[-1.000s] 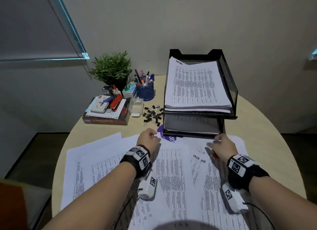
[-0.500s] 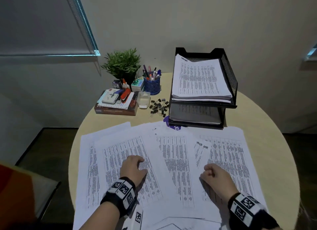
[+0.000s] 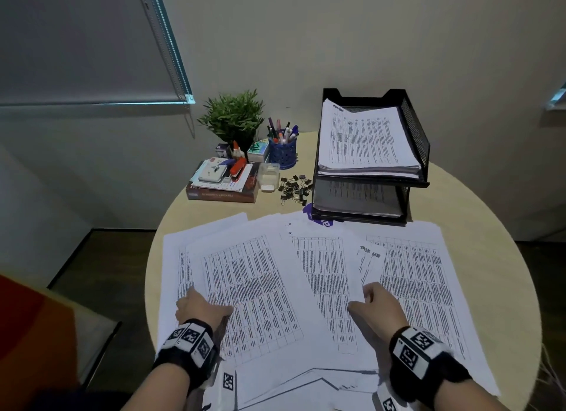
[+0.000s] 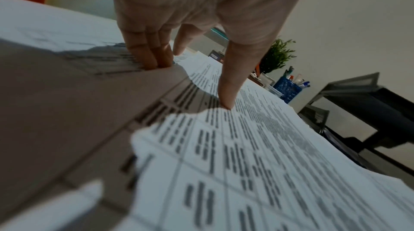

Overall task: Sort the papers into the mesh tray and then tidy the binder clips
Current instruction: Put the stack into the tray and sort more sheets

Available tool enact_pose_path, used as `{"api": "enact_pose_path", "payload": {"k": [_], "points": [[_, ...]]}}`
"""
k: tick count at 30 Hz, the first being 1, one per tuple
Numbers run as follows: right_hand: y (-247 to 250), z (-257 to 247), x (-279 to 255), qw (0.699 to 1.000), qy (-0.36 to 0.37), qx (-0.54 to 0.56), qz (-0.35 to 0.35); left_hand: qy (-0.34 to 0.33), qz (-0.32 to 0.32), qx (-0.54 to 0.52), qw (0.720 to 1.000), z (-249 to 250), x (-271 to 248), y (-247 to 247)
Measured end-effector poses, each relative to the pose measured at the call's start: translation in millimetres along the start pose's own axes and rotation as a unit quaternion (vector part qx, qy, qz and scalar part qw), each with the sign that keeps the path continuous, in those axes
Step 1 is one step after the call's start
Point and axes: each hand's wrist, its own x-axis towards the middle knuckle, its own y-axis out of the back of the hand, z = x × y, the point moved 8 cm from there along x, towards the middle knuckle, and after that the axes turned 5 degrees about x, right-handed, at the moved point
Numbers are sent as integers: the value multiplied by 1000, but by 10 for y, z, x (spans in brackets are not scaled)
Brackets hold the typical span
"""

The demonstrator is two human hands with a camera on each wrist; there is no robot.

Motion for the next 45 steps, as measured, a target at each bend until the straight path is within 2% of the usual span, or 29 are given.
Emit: {"api": "enact_pose_path", "payload": {"k": [3,7,15,20,25,29,33,35,38,39,41,43,45], "points": [[21,-67,-3,999,32,30,24,18,-25,-50,998,-26,4,8],[-84,-44,4,999,30,36,-4,-1,-58,-84,995,-4,-12,-83],[166,259,-35,998,-31,17,60,-78,45,-122,988,-66,35,67],[287,77,-139,991,17,42,130,-128,44,-151,979,64,-93,58],[-21,-29,-163,996,26,78,34,-141,-33,-124,982,174,-69,-113],[-219,-37,-135,995,10,99,-11,-139,-72,-95,983,198,-118,-185],[-406,-74,-115,992,-21,96,-84,-139,-100,-168,971,245,-219,-219],[-433,-77,-81,994,-28,67,-79,-138,-114,-251,951,296,-230,-210],[-338,-44,-57,996,-50,79,-14,-82,-92,-360,925,244,-142,-157],[-285,-39,-53,996,-51,76,9,-72,-73,-363,926,218,-107,-121],[-179,0,-36,996,-47,66,40,-72,-44,-300,950,154,-12,-94],[-94,90,15,996,-55,48,51,-84,-30,-224,971,136,73,-98],[-12,166,32,995,-68,48,60,-83,-35,-185,979,126,113,-136]]}}
